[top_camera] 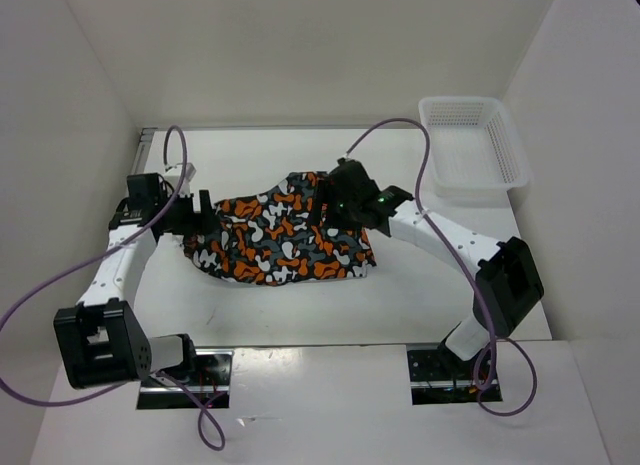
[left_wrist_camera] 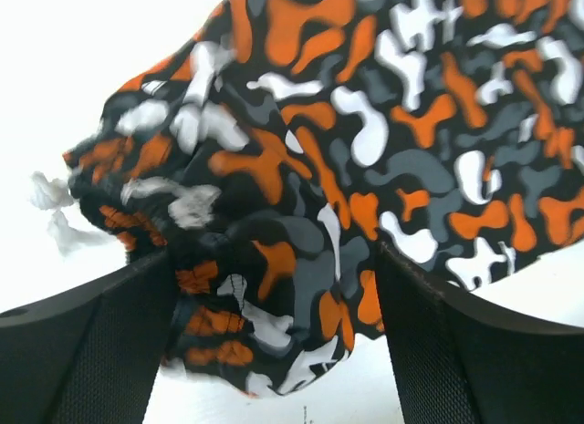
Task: Fold and stack the shorts
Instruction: Fold the shorts
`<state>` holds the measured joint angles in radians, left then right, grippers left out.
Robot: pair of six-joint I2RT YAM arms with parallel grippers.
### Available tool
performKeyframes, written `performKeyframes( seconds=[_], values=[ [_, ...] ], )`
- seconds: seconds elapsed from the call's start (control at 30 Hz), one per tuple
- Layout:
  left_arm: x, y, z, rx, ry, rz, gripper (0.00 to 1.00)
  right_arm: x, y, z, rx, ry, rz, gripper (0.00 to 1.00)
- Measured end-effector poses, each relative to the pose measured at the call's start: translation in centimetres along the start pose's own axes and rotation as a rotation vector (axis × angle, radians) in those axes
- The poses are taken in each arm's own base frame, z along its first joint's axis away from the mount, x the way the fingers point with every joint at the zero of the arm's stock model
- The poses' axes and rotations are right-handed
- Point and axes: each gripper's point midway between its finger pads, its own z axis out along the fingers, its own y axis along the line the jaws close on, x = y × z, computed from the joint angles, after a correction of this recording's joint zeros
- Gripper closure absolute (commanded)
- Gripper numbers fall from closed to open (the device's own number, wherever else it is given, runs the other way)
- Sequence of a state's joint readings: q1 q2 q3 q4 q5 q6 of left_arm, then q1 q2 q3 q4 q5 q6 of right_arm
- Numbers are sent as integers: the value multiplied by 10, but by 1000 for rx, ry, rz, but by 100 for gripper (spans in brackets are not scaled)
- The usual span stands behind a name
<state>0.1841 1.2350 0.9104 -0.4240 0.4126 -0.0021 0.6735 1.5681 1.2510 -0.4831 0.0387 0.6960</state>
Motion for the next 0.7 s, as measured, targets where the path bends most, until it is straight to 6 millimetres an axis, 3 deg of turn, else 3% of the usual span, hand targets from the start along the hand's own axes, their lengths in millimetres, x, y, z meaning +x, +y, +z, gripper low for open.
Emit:
performKeyframes(
  seconds=[0.07,0.13,0.17,0.2,0.27,0.3,0.37,0.43,0.57,0.7],
  values=[
    [7,7,6,-28,42,-15,11,11,13,3,-22,20,-26,17],
    [8,15,10,-68,71,-24,20,21,18,6,-30,42,-41,17],
    [7,20,10,-94,78,-25,28,24,19,7,-31,50,-44,17],
    [6,25,10,-120,80,-23,43,25,19,8,-30,55,-44,17],
    [3,36,6,-178,74,-23,49,26,19,9,-29,59,-40,17],
    [2,43,4,-206,72,-27,47,26,19,9,-29,58,-39,17],
    [3,51,2,-244,73,-28,23,26,19,9,-28,56,-36,17],
    [2,56,1,-264,68,-35,15,28,17,10,-24,59,-32,17],
    [7,62,10,-270,92,-42,3,32,13,11,-16,67,-30,17],
    [21,69,5,-300,103,-63,3,36,9,9,-10,74,-24,17]
  ],
)
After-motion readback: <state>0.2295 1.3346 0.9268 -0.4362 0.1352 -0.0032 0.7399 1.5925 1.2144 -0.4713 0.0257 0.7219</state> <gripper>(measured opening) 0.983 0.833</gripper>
